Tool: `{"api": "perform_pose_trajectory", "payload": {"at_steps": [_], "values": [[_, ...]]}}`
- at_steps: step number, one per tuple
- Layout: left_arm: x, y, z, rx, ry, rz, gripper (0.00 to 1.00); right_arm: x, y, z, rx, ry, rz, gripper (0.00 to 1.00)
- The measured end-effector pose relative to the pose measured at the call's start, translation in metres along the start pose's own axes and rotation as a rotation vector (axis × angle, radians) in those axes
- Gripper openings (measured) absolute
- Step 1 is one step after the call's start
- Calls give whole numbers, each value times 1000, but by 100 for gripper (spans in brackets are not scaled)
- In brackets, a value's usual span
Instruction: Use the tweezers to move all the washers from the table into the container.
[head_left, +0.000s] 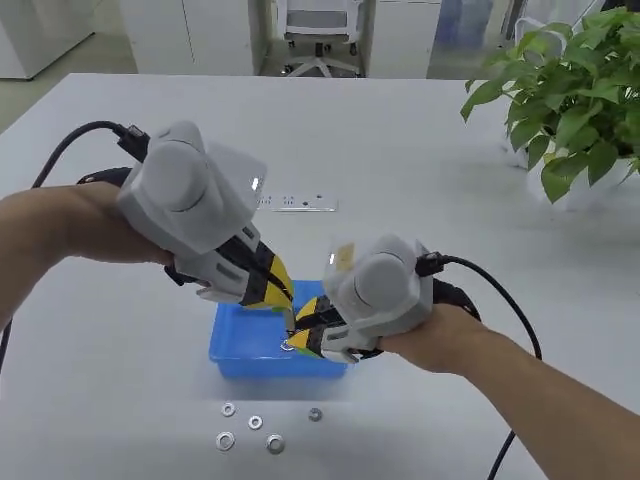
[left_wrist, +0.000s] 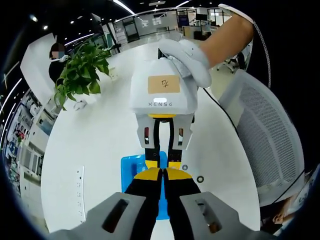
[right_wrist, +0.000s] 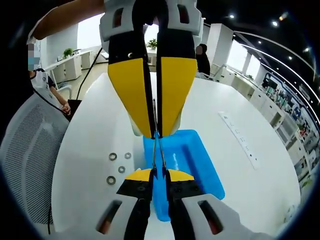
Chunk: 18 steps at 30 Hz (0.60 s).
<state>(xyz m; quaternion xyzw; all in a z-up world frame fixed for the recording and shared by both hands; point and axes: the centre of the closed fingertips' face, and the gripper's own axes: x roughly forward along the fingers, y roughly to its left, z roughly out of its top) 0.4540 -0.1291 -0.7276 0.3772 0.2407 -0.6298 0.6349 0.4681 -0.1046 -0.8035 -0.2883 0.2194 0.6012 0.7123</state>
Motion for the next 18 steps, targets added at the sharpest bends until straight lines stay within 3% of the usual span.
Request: {"api": "perform_pose_trajectory", "payload": {"at_steps": [18], "values": [[22, -21, 4, 2, -10, -53, 6, -3, 22, -22, 33, 0, 11, 12]]}}
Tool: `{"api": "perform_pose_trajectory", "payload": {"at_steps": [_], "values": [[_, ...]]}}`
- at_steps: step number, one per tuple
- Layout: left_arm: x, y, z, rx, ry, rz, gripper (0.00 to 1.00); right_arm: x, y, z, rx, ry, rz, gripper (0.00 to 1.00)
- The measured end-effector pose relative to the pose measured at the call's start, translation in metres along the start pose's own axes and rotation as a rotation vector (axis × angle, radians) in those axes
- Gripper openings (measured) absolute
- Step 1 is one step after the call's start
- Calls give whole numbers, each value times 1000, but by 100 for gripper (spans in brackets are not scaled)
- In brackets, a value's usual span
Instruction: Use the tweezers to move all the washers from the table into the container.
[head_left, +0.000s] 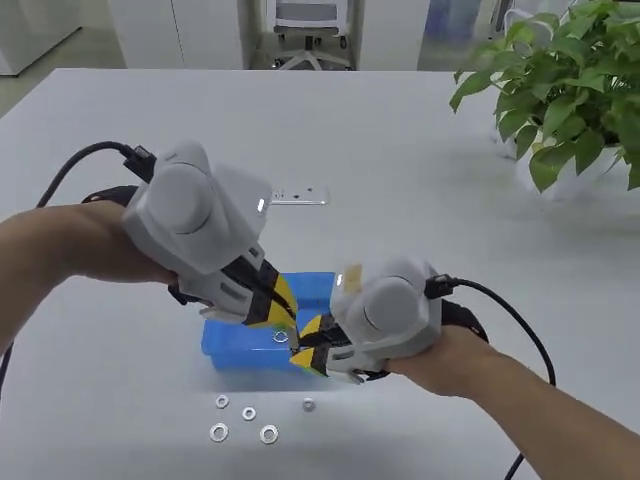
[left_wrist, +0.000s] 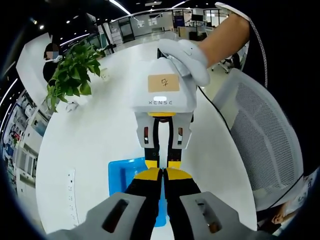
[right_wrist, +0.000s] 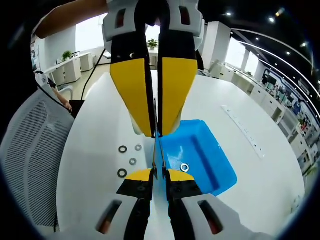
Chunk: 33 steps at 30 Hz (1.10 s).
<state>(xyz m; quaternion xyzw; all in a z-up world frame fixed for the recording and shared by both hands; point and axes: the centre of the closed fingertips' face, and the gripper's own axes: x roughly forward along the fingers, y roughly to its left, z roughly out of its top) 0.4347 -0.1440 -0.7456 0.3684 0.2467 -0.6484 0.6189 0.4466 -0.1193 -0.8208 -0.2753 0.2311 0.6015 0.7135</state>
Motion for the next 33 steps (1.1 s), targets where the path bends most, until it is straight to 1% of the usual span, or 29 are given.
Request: {"api": "perform_pose_trajectory", "payload": {"at_steps": [4, 8, 16, 25, 33], "values": [[6, -5, -2, -4, 5, -14, 6, 2, 6, -7, 9, 7, 6, 12], [13, -10, -2, -7, 0, -29, 6, 4, 11, -12, 15, 8, 11, 12], [21, -15, -3, -9, -4, -49, 6, 6, 17, -20, 30, 12, 13, 12], [32, -24, -9, -20, -3, -81, 6, 11, 27, -31, 45, 16, 25, 12], [37, -26, -13, -26, 1, -101, 6, 14, 30, -36, 62, 18, 32, 12]]}}
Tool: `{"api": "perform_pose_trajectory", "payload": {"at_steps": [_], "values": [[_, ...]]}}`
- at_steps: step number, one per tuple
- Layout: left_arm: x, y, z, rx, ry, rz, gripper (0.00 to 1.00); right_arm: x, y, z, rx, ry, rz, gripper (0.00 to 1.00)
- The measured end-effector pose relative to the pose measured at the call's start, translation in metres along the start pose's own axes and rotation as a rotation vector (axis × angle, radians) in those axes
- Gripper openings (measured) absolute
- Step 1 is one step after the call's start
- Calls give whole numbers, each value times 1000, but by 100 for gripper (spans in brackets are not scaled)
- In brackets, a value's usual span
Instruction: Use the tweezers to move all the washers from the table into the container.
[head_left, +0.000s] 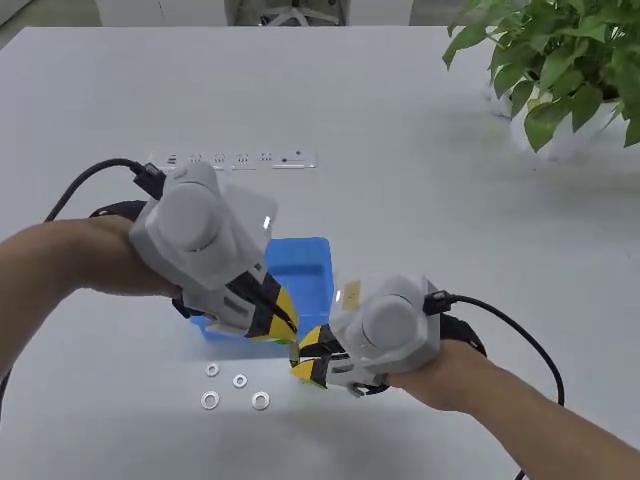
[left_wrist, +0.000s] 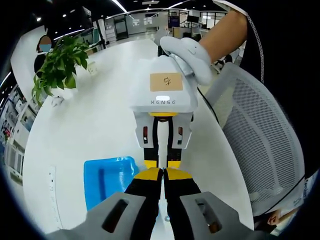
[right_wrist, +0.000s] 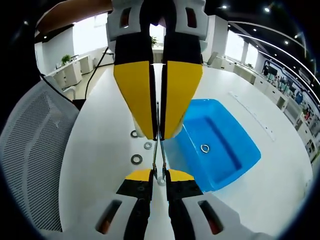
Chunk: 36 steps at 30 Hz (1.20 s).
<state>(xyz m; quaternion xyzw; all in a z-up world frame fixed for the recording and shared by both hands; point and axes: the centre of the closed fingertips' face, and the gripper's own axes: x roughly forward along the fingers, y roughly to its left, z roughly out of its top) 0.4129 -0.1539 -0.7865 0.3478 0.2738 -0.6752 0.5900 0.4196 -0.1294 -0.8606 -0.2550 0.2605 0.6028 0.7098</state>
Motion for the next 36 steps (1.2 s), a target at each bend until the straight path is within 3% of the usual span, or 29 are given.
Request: {"api": "perform_pose_trajectory", "payload": {"at_steps": [7, 36], "values": [[5, -1, -4, -4, 5, -12, 6, 3, 2, -4, 11, 1, 6, 12], [6, 0, 2, -13, -8, -23, 6, 1, 1, -4, 27, -12, 5, 14]]}}
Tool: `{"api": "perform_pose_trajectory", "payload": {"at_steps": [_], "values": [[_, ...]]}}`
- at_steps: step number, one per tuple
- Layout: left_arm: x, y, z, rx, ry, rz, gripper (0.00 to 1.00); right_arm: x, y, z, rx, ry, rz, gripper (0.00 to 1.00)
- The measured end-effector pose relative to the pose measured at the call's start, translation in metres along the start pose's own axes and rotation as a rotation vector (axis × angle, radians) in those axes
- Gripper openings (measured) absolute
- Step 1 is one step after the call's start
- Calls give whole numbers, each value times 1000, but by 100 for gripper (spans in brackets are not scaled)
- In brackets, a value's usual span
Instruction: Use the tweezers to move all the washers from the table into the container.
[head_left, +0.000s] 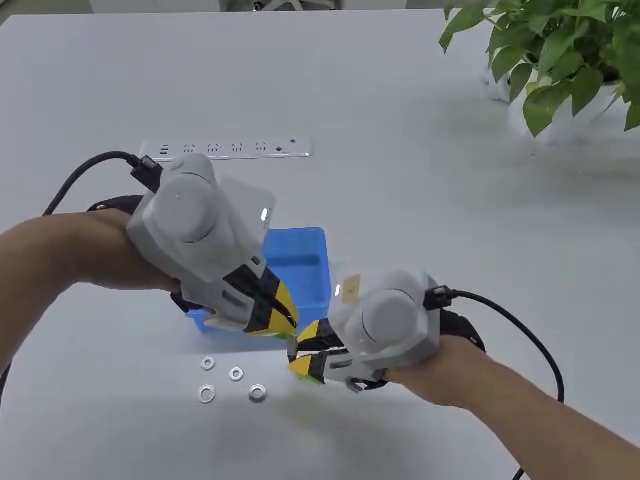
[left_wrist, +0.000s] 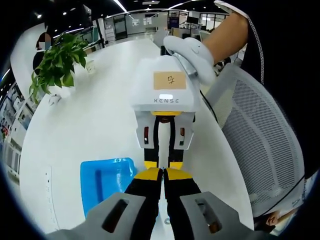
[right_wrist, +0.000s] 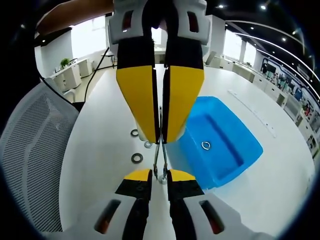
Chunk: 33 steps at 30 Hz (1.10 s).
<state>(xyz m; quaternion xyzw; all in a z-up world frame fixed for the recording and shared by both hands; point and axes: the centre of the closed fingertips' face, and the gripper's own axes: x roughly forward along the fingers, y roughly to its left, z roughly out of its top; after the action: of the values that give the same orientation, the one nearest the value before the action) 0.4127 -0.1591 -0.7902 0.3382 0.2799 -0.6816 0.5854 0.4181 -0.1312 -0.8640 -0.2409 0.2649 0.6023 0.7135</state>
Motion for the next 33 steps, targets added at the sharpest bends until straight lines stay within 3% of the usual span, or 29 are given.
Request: {"api": "perform_pose_trajectory", "payload": {"at_steps": [11, 33], "values": [[1, 1, 1, 25, 6, -15, 6, 1, -1, 0, 2, -2, -8, 14], [1, 3, 0, 20, 10, -13, 6, 1, -1, -1, 27, 12, -9, 9]]}}
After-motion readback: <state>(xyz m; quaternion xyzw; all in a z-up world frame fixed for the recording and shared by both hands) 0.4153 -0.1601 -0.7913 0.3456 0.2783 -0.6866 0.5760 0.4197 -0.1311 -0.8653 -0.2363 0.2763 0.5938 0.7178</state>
